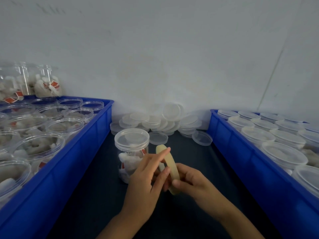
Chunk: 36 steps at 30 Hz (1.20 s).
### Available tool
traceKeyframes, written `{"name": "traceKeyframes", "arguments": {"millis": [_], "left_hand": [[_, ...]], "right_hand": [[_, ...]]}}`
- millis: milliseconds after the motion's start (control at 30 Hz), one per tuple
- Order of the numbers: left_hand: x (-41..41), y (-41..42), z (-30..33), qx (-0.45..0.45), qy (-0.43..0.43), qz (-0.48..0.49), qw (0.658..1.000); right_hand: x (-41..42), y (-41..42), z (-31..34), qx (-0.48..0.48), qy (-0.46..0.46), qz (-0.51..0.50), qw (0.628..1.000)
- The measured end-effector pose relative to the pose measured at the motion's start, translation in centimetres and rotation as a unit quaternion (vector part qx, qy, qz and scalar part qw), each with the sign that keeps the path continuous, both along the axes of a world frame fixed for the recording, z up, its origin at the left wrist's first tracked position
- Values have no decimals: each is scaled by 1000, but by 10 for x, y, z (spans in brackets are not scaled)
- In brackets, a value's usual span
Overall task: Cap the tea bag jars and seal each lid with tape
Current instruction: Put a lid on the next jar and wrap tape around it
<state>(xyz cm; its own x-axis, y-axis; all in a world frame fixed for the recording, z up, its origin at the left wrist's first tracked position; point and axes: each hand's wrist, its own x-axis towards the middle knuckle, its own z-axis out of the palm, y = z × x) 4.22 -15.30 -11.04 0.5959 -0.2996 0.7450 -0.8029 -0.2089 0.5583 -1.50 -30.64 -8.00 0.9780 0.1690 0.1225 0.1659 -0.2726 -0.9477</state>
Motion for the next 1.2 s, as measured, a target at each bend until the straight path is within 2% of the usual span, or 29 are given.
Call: {"name": "traceKeyframes", "arguments": {"millis": [100,200,433,533,767,967,1033,1200], "left_hand": [[-1,1,4,-4,-47,35,998],[-1,1,8,-14,-61,18,998],[7,7,10,-33,31,-41,998],[8,8,12,-2,11,-35,999],[3,6,8,80,-90,36,992],[0,0,3,37,15,21,999],[1,0,4,31,23,18,999],[4,6,8,16,9,34,999]], "right_hand": [[0,2,2,-31,-34,-36,998],[0,3,2,-58,-35,-68,995],[1,2,0,-200,-32,-59,977],[2,0,1,-244,-39,-55,967],[2,3,-2,-198,-32,-73,977],[9,4,-9,-195,3,-156,968],[11,3,-12,-193,13,-178,965],[9,-5,-8,-226,-38,-142,963]]}}
